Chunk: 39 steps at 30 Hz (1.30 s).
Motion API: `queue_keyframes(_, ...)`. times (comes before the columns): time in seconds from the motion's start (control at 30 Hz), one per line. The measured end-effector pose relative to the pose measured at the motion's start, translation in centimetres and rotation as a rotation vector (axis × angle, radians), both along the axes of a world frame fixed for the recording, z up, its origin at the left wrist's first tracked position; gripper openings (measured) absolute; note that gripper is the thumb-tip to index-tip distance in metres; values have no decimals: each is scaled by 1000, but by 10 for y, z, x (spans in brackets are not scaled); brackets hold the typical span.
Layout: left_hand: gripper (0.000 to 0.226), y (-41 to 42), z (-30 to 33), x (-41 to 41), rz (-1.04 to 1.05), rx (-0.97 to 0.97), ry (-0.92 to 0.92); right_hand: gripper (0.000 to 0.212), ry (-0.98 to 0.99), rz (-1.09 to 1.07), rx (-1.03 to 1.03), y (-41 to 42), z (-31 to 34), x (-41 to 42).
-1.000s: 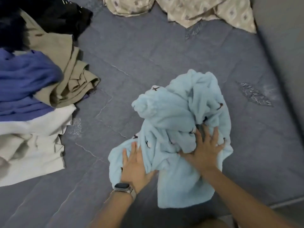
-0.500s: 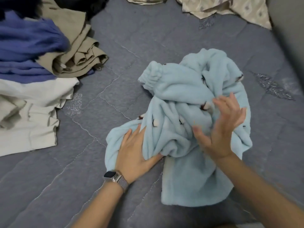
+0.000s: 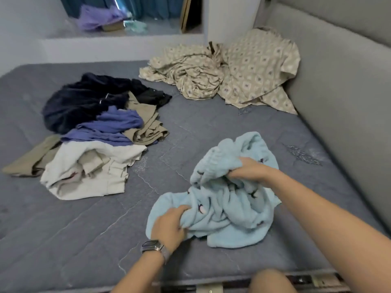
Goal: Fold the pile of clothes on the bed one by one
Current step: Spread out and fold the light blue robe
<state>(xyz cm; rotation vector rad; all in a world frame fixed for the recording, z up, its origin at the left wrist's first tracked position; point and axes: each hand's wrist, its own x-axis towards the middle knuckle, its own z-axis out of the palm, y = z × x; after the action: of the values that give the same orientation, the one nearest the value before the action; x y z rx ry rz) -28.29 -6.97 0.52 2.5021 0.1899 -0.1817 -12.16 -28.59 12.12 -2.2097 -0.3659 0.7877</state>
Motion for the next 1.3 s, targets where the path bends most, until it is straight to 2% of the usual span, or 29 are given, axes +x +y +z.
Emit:
queue_keyframes(0.1,62,14,32,-14,235,72,65,14,57,-241,255,-23,43,-34)
queue_keyframes(0.17,68,14,62,-13,328,-43,129,11,-15,-252,319,-27,65,-57)
queue_keyframes(0.27,80,-9,119,-13,257,-414,26,15,-43,-283,456,-24,94,-97)
queue_keyframes(0.33,91,-34,152,-19,147,-550,-15,17,1,-346,532,-20,108,-120)
queue_keyframes(0.37,90,-44,164,-20,109,-580,-38,19,39,-370,566,-18,113,-131)
queue_keyframes(0.4,77,-54,172,-22,64,-597,-83,21,90,-388,608,-17,121,-143)
queue_keyframes(0.43,56,-63,179,-23,22,-573,-140,24,149,-413,660,-16,129,-153)
queue_keyframes(0.5,24,-78,184,-25,3,-479,-223,39,214,-425,788,-19,144,-167)
queue_keyframes(0.6,18,-74,173,-23,115,-393,-238,35,245,-321,996,-34,173,-184)
queue_keyframes(0.67,12,-55,170,-23,114,-339,-191,30,208,-304,1050,-49,189,-190)
queue_keyframes(0.73,13,-26,177,-21,86,-179,-185,23,60,-336,1006,-62,194,-184)
queue_keyframes(0.83,21,27,218,-21,34,236,-232,33,-456,-354,581,-80,191,-163)
queue_keyframes(0.9,15,52,263,-22,35,588,-319,37,-603,-360,379,-87,192,-153)
queue_keyframes(0.97,20,67,314,-21,78,749,-456,43,-711,-387,285,-88,202,-142)
queue_keyframes(1.03,26,72,363,-22,177,684,-631,39,-831,-426,181,-86,217,-126)
queue_keyframes(1.1,32,75,403,-20,337,575,-884,34,-944,-505,112,-82,238,-109)
queue_keyframes(1.17,38,73,427,-19,407,481,-1043,31,-899,-568,166,-77,258,-96)
queue_keyframes(1.23,34,74,433,-13,307,352,-924,26,-701,-581,364,-68,265,-88)
queue_keyframes(1.3,9,73,422,-9,132,269,-629,20,-503,-563,519,-57,256,-90)
